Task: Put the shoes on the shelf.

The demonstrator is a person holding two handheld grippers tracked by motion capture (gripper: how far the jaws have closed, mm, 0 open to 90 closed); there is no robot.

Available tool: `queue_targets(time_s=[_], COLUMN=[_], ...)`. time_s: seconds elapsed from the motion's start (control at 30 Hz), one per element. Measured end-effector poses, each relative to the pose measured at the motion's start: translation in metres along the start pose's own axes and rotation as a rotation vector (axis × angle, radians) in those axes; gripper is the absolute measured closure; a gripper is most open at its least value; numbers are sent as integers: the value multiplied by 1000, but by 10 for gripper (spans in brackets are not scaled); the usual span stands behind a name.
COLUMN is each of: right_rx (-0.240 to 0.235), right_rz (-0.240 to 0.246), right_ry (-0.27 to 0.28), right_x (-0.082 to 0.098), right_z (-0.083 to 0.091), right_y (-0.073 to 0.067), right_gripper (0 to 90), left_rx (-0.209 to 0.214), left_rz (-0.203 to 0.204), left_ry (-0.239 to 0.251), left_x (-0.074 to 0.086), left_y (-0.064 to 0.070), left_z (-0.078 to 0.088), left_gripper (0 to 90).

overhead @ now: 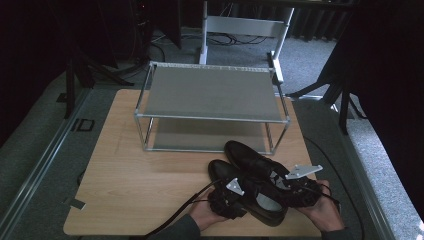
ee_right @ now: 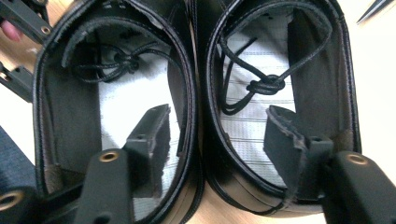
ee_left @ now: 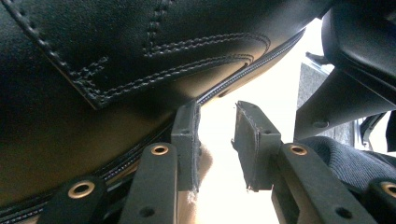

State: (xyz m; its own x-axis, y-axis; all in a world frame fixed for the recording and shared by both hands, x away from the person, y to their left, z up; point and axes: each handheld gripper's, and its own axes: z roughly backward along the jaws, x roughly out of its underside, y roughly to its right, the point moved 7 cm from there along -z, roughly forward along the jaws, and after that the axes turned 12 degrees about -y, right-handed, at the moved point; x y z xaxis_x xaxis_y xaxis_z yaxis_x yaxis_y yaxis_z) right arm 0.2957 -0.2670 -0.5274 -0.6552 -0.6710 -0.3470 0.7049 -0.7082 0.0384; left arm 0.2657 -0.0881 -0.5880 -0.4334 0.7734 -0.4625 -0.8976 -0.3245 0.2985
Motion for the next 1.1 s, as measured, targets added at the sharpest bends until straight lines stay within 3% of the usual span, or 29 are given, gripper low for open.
queue_targets(time_s=[0.2,0.47,0.57,0.73,0.83,1.1], right_rx=[39,6,-50,-90,-137,-179], right_rz=[48,41,32,34,19,-33], right_ry=[-124,-224,-229,-261,-245,-200], right_x=[-2,-3,-4,-5,-5,-5], right_z=[-14,-21,-23,-23,-22,-21], right_y=[0,2,4,3,2,3], right_gripper=[483,503,553,679,773,794], left_rx=[-8,-10,-9,-13,-19,-40], left_rz=[-2,1,3,10,15,20], left_ry=[0,6,19,36,48,61], left_x=[0,0,0,-1,-1,2], left_y=[0,0,1,1,1,2], left_z=[0,0,1,3,5,13], left_gripper=[703,702,693,674,644,591])
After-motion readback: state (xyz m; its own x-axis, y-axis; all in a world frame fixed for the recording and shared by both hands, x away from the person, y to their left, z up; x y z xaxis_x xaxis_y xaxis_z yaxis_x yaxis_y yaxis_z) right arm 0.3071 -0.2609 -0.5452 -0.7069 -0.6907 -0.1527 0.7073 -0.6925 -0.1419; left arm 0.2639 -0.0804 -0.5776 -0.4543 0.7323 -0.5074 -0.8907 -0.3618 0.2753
